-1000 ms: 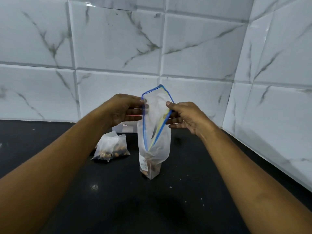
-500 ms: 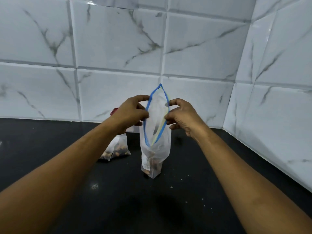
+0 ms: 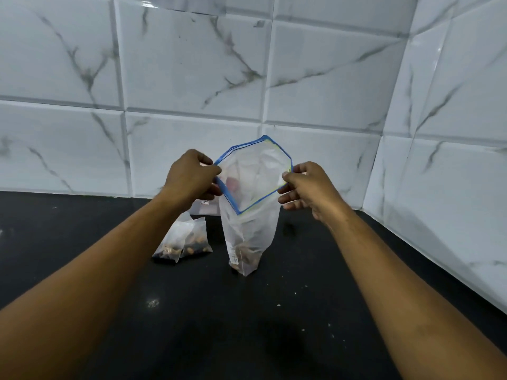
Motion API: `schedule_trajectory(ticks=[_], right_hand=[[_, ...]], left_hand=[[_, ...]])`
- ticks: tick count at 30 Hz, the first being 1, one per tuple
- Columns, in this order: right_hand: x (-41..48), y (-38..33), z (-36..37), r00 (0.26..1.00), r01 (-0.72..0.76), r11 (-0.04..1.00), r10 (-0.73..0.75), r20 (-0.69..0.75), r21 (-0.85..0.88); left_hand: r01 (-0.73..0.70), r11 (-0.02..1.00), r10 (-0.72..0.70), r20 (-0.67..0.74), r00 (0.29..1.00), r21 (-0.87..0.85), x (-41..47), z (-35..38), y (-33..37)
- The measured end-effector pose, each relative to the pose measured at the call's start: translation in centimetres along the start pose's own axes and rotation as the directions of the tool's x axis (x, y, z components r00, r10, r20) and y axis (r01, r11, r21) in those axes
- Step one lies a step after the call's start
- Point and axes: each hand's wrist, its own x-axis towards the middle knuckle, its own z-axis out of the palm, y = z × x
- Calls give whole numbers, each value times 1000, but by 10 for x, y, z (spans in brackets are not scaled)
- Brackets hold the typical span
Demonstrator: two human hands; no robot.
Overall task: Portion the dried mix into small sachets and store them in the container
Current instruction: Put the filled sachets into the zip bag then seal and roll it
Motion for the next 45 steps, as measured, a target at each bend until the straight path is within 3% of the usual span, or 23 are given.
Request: schedule_trajectory(ticks=[1,3,5,7,10,12,14,17,19,22,26,30,36,39,42,45], right_hand=[[0,-1,0,1000,11,1000,-12,5,25],[0,-5,0,1000,22,999,-22,4,39],[0,-7,-1,1000,14,998,-14,-6,60],[0,-8,-1,1000,-4,995,5,-6,104],[1,-8,-2,999,-52,975,52,4,216],[2,-4,-5,997,-75,953,71,23,295],[1,1,-6,995,-78,954,59,74,288],[-1,12,-9,984,-55,983,24,174,175],[-3,20,-7,980,0,998,-12,198,63],[-9,28,1,980,136,986,-119,160,-99],[-23,35,21,959,248,913,-183,217,-323],[-23,47,36,971,239,848,-215,105,-473],[-14,53,23,963,267,853,-258,83,-449],[-10,47,15,964,246,875,-265,11,-417],[-7,45,8,981,180,918,-194,-4,-354],[-15,38,11,977,212,961,-209,35,-178]], left_hand=[[-83,986,90,-41,995,146,2,1,-2],[-302,851,356,-49,933,429,5,5,-5],[-536,726,563,75,823,431,-1,6,-1],[-694,612,664,231,712,380,-7,6,4],[-790,412,603,513,610,454,-16,8,16],[-777,275,504,603,618,566,-18,11,18],[-746,227,484,592,644,626,-15,12,17],[-740,282,565,518,643,611,-11,13,16],[-723,414,583,449,678,554,-9,13,19],[-605,683,480,373,794,409,-9,14,27],[-480,839,416,266,869,255,-10,18,34],[-448,867,406,210,889,219,-10,17,40],[-449,867,412,197,890,217,-2,3,46],[-442,893,397,313,863,85,-4,-2,47],[-502,848,366,499,785,167,-6,-7,51],[-521,835,394,467,792,179,-10,-2,56]])
